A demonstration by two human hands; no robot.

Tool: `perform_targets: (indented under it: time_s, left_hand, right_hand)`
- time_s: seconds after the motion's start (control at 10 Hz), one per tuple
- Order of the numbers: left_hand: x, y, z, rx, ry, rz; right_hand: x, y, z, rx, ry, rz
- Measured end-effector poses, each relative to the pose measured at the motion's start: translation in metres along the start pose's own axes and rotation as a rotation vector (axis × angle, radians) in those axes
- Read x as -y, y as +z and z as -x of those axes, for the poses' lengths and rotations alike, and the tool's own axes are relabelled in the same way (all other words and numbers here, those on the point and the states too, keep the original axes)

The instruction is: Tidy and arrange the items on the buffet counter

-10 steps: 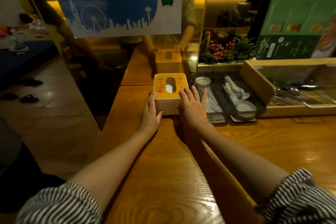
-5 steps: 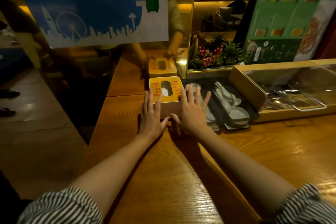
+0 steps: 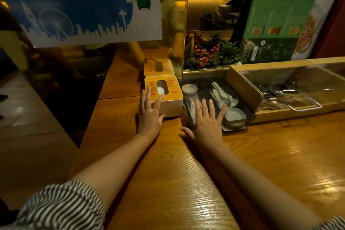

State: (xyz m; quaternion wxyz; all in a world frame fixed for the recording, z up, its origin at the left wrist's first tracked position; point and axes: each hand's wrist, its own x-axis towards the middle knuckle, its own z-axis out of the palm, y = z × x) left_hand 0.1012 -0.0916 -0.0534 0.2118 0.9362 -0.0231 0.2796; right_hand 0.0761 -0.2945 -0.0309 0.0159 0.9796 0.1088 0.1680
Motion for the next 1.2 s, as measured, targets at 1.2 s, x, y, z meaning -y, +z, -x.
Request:
perform_targets:
  time_s: [1.2]
  left_hand:
    - [-0.212,0.000,0.121,0.391,0.515,-0.023]
  right_hand:
    - [-0.190,-0.093,0.217,0.141,0.427,0.000]
